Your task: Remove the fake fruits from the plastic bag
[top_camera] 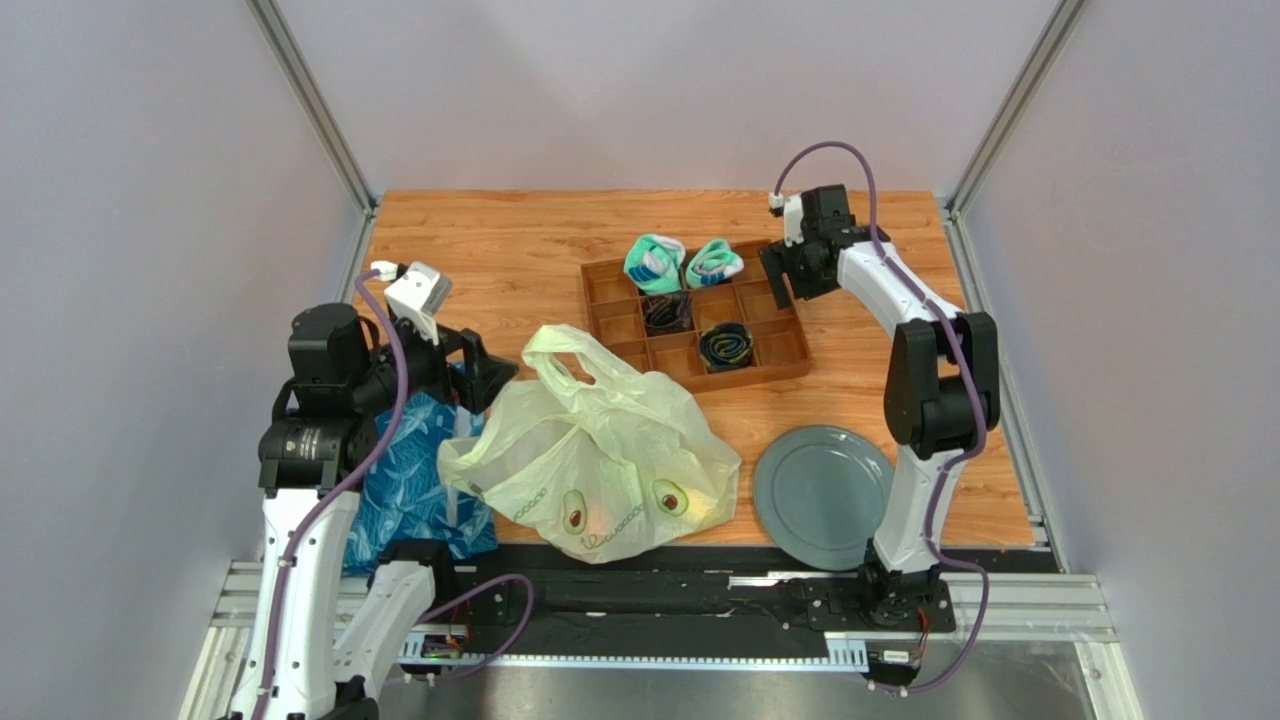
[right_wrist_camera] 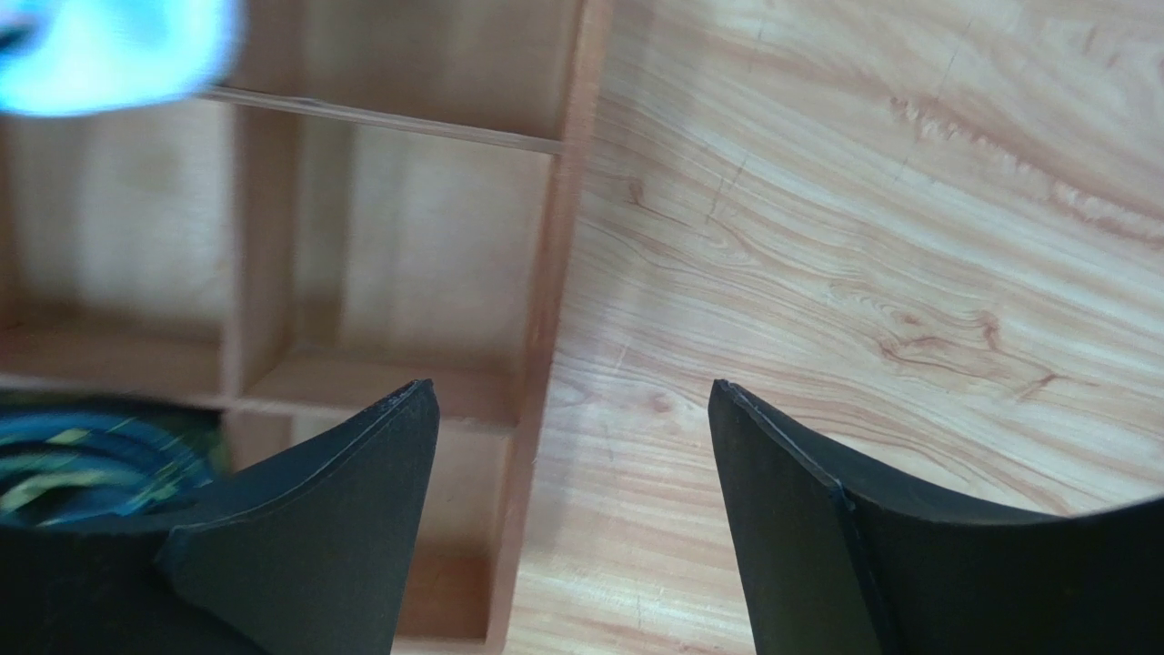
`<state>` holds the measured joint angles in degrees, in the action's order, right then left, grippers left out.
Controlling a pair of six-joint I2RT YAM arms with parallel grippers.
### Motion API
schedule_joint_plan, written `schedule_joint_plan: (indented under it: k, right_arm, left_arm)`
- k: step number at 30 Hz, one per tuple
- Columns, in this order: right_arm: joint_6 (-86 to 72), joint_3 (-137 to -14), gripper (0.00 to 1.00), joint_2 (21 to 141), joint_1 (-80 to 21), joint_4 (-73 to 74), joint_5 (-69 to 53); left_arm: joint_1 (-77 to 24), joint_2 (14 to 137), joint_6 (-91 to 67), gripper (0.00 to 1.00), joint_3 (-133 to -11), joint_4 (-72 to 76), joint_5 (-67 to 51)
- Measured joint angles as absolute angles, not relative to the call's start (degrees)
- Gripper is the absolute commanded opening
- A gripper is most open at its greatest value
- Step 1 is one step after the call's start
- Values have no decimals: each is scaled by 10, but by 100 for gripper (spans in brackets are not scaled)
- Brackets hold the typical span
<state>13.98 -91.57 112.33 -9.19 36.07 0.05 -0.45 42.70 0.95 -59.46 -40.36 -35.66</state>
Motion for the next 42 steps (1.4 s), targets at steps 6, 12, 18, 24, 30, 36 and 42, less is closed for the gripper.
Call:
schedule_joint_plan:
  k: [6, 12, 18, 24, 30, 36, 42]
  right_arm:
    - [133, -962, 70, 1202, -92, 351, 46]
    - [121, -1010, 49, 1256, -94, 324, 102]
    - [94, -1033, 47, 1273, -59, 311, 144]
    - [83, -1040, 47, 1275, 35, 299, 178]
    - [86, -1040, 56, 1275, 95, 281, 224]
    - [82, -1023, 77, 1226, 78, 293, 181]
    - [133, -906, 80, 995, 18, 309, 14]
  left_arm:
    - [-4, 445, 9, 97, -617, -415, -374]
    - [-5, 488, 10, 97, -668, -425, -409]
    - [-5, 513, 12, 96, -678, -423, -416]
    - [-5, 520, 12, 95, -678, -416, -420]
    - [-5, 529, 19, 98, -681, -413, -420]
    - [-5, 530, 78, 99, -727, -482, -433]
    - [-5, 508, 198, 99, -732, -597, -444]
